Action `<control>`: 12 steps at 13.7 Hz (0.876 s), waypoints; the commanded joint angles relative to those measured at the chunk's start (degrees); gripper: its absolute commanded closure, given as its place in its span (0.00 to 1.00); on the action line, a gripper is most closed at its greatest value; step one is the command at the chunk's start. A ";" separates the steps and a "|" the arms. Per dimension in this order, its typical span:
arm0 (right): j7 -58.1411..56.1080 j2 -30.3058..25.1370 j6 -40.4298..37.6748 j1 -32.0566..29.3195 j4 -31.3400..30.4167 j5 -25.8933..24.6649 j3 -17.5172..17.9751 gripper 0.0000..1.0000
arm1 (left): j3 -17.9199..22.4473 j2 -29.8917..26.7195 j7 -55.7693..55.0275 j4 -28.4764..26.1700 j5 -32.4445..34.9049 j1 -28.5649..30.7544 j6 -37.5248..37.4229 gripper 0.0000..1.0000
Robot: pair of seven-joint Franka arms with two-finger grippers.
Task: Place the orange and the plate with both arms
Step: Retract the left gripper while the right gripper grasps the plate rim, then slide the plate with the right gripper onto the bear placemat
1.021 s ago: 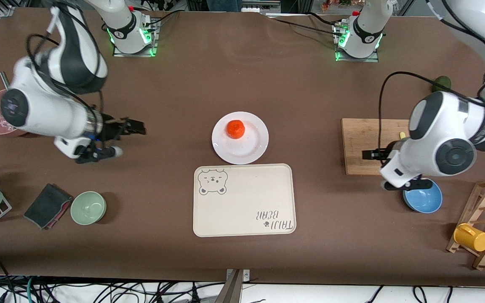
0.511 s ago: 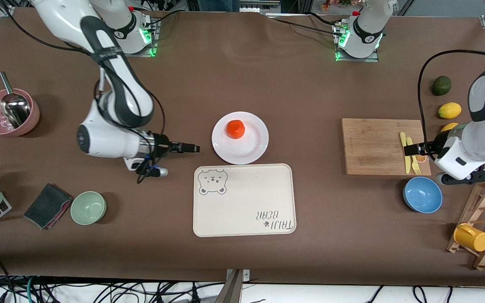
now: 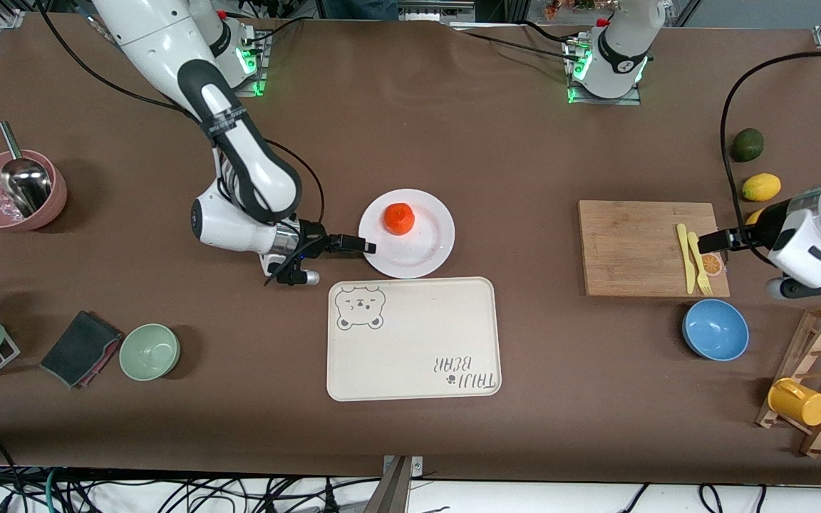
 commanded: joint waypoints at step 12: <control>-28.27 6.28 -5.96 -0.89 -1.76 5.27 0.39 0.91 | 12.86 -17.67 6.90 -9.01 -3.36 -11.79 2.71 0.00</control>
